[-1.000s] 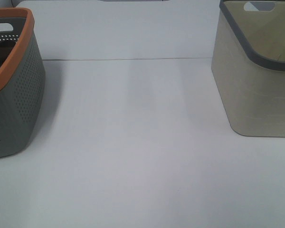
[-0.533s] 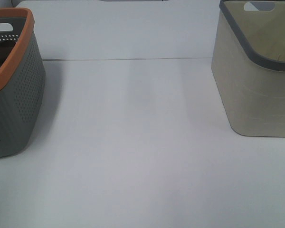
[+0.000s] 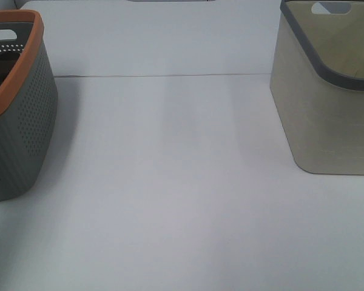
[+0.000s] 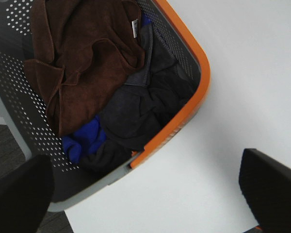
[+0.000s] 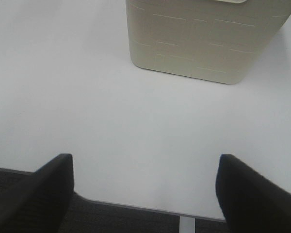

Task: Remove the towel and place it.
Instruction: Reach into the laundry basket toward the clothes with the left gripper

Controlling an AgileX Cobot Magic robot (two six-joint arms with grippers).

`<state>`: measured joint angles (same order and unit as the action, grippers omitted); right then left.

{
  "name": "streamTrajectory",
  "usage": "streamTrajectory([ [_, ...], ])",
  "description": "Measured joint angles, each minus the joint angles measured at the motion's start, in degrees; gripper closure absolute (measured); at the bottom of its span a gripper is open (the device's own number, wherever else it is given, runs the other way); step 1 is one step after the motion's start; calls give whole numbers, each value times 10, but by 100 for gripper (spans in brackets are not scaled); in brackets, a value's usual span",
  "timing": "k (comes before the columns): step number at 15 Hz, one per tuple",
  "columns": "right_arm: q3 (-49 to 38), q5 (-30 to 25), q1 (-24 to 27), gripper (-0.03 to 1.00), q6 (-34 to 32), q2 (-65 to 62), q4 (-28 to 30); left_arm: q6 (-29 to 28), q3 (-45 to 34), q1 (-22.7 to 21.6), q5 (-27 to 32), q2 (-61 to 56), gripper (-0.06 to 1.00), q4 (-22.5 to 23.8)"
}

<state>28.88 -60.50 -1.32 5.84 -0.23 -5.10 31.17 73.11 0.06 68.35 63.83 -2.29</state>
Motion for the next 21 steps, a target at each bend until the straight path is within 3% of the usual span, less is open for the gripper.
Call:
streamTrajectory([
  [3, 0, 0, 0, 26, 0, 0, 0, 65, 42, 0, 2, 104, -5, 23],
  [4, 0, 0, 0, 26, 0, 0, 0, 83, 53, 0, 3, 158, -5, 50],
  [7, 0, 0, 0, 26, 0, 0, 0, 92, 83, -15, -33, 239, -5, 103],
  [10, 0, 0, 0, 26, 0, 0, 0, 117, 118, -40, -59, 296, -5, 109],
  [15, 0, 0, 0, 26, 0, 0, 0, 226, 127, -46, -134, 396, -5, 115],
  [18, 0, 0, 0, 26, 0, 0, 0, 244, 132, -46, -189, 461, -5, 124],
  [21, 0, 0, 0, 26, 0, 0, 0, 244, 142, -46, -198, 494, -5, 119],
])
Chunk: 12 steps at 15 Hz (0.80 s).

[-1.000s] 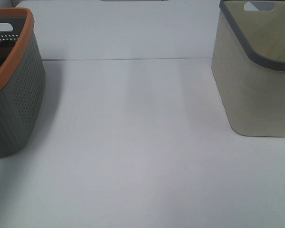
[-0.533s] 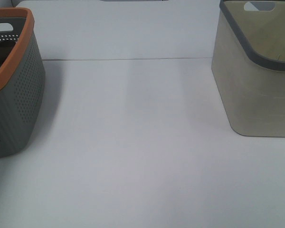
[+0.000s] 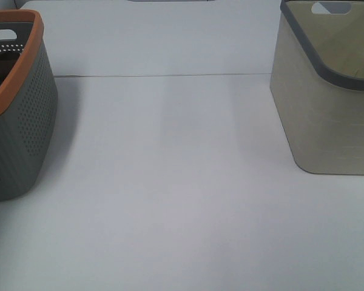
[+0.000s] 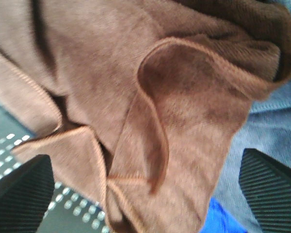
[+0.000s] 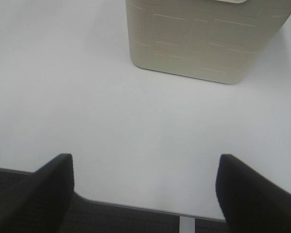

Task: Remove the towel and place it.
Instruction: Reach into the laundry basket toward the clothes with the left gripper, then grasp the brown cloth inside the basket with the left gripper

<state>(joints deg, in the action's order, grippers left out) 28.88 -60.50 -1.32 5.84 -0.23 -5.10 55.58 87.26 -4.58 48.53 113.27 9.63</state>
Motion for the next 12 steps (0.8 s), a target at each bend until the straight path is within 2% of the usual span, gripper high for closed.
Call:
streamTrajectory([
  [4, 0, 0, 0, 26, 0, 0, 0, 0, 13, 0, -15, 29, -4, 0],
  [7, 0, 0, 0, 26, 0, 0, 0, 0, 31, 0, -15, 44, 1, 0],
  [8, 0, 0, 0, 26, 0, 0, 0, 0, 34, 0, -15, 45, 6, 0],
  [9, 0, 0, 0, 26, 0, 0, 0, 0, 36, 0, -15, 48, 25, 0],
  [10, 0, 0, 0, 26, 0, 0, 0, 0, 36, 0, -15, 48, 25, 0],
  [11, 0, 0, 0, 26, 0, 0, 0, 0, 36, 0, -18, 51, 47, 0],
  [12, 0, 0, 0, 26, 0, 0, 0, 0, 36, 0, -19, 53, 54, 0],
])
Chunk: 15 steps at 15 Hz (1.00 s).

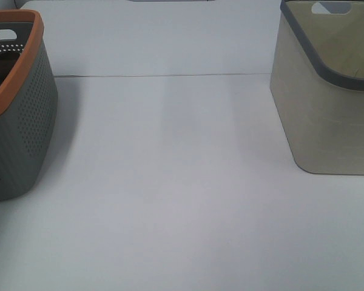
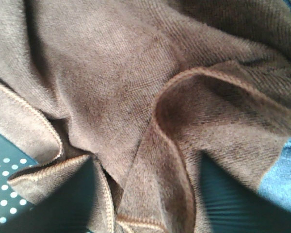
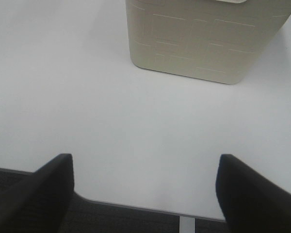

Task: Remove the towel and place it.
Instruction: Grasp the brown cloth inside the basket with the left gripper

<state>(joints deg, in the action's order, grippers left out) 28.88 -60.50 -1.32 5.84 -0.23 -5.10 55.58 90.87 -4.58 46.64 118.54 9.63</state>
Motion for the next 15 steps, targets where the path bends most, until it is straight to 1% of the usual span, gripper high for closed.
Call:
streamTrajectory([
  [2, 0, 0, 0, 26, 0, 0, 0, -1, 0, 0, -1, 0, 58, 0],
  [8, 0, 0, 0, 26, 0, 0, 0, -13, 0, 0, -3, 6, 59, 0],
  [11, 0, 0, 0, 26, 0, 0, 0, -38, 0, 0, -9, 13, 59, 0],
  [13, 0, 0, 0, 26, 0, 0, 0, -45, 0, 0, -11, 13, 60, 0],
  [14, 0, 0, 0, 26, 0, 0, 0, -46, 0, 1, -11, 13, 64, 0],
  [15, 0, 0, 0, 26, 0, 0, 0, -46, 0, 1, -11, 13, 75, 0],
])
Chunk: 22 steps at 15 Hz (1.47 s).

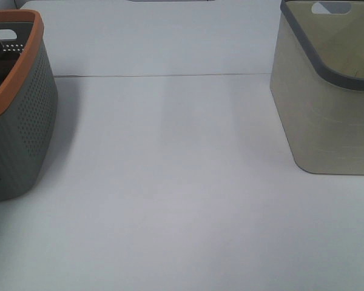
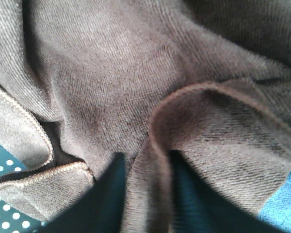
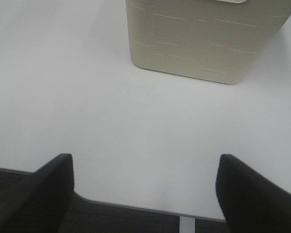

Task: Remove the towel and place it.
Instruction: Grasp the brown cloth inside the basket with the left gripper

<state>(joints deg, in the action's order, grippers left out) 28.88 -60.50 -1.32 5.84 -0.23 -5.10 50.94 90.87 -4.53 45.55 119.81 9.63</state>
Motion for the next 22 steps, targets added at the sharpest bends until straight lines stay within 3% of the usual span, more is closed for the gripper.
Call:
streamTrajectory([
  [2, 0, 0, 0, 26, 0, 0, 0, 0, 0, 1, 0, 0, 91, 0],
  [3, 0, 0, 0, 26, 0, 0, 0, 0, 0, 1, 2, 0, 94, 0],
  [14, 0, 0, 0, 26, 0, 0, 0, 0, 35, 6, 113, -208, 94, 4],
  [22, 0, 0, 0, 26, 0, 0, 0, 2, 35, 8, 184, -351, 94, -58],
])
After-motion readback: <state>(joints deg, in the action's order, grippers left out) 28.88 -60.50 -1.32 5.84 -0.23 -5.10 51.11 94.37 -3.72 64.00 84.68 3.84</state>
